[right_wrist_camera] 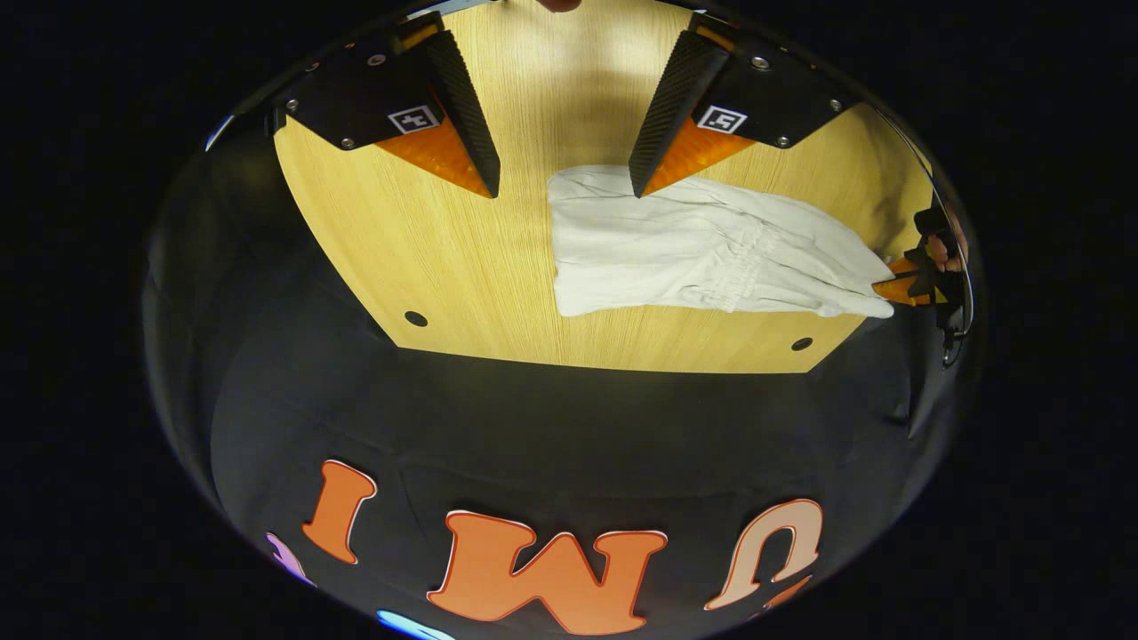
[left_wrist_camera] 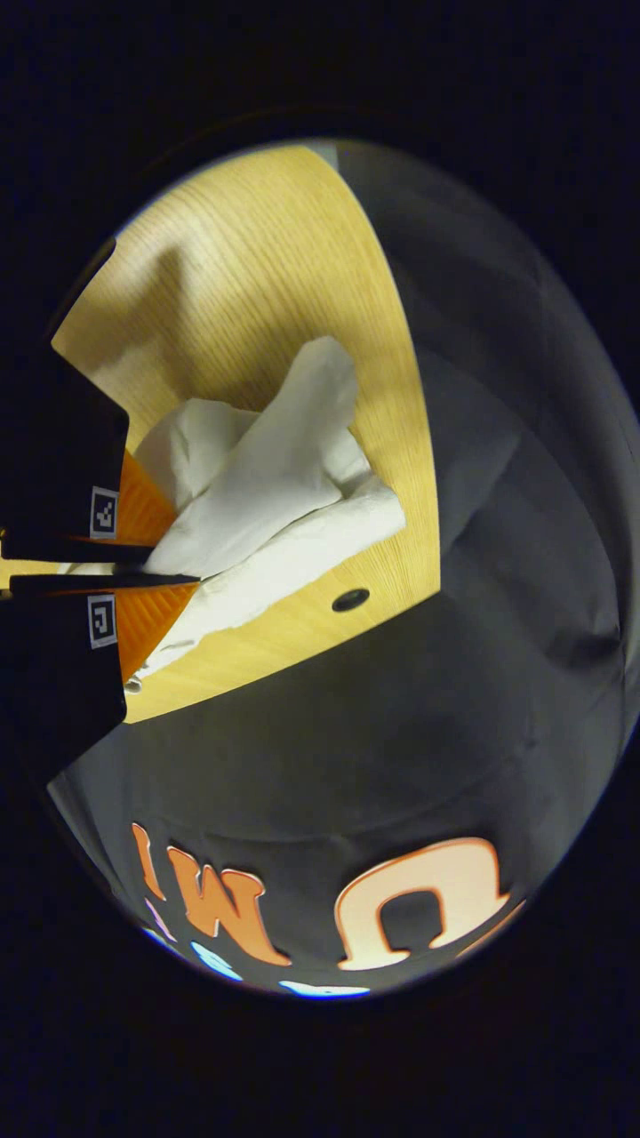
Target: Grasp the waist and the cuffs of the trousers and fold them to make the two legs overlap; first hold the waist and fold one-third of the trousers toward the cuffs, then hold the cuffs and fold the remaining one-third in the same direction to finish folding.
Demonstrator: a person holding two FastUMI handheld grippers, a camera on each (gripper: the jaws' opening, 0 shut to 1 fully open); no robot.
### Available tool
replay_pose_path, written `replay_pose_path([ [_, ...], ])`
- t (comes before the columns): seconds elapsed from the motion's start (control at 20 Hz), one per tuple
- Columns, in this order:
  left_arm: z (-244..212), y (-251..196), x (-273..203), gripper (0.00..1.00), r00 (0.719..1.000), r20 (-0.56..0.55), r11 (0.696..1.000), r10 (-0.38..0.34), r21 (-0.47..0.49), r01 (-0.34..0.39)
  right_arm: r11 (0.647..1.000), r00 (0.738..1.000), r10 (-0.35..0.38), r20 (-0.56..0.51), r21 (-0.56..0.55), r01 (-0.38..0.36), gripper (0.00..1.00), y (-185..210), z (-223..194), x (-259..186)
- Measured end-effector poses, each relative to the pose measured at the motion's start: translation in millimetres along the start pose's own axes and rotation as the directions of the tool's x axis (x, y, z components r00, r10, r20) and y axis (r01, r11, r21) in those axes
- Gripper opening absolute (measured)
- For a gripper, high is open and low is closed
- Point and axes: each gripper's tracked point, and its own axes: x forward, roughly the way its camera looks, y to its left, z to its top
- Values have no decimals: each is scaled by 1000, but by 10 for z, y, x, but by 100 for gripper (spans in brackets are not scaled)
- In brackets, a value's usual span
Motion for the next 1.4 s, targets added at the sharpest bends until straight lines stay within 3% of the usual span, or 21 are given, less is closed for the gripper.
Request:
replay_pose_path([
  [0.3,-27,-560,-346,9,998,68,985,-14,175,2,999,999,30,36,26,-31,89,-224,84,24],
  [0.65,-163,-1431,-529,9,992,99,943,-72,330,36,998,997,38,60,55,-41,91,-583,89,64],
  [0.8,-314,-1758,-487,9,992,108,910,-63,414,12,998,996,31,81,45,-34,91,-746,103,60],
  [1.0,-577,-2183,-464,9,991,93,869,-92,493,35,998,995,32,92,50,-37,89,-949,76,60],
  [1.05,-656,-2284,-415,7,992,85,858,-92,512,36,998,995,31,92,56,-36,93,-1016,69,68],
  [1.4,-1566,-2988,55,9,997,9,753,-74,657,50,996,996,14,93,82,-22,94,-1470,-16,95],
])
